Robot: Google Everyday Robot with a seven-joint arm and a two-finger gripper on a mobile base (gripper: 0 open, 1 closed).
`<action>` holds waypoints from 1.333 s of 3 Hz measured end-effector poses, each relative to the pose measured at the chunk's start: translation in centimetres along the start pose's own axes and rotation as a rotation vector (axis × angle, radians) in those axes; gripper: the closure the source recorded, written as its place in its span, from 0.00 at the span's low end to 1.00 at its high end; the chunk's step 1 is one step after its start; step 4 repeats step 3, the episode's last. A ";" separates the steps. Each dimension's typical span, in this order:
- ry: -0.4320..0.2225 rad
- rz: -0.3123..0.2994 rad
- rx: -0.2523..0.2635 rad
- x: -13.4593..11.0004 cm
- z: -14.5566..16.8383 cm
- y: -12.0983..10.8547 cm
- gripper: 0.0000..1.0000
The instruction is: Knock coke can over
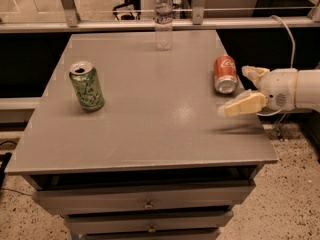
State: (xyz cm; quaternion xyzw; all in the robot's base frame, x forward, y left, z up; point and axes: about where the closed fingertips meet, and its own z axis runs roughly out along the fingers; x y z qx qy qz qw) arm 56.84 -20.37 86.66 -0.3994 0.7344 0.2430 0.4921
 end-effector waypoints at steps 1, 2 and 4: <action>-0.023 -0.053 0.010 -2.9 -1.6 -0.2 0.00; -0.041 -0.108 0.031 -5.8 -4.5 -0.2 0.00; -0.047 -0.126 0.068 -7.6 -8.2 -0.2 0.00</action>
Offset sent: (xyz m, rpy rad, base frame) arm -0.0298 -0.0391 0.1281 -0.0588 -0.1960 0.0090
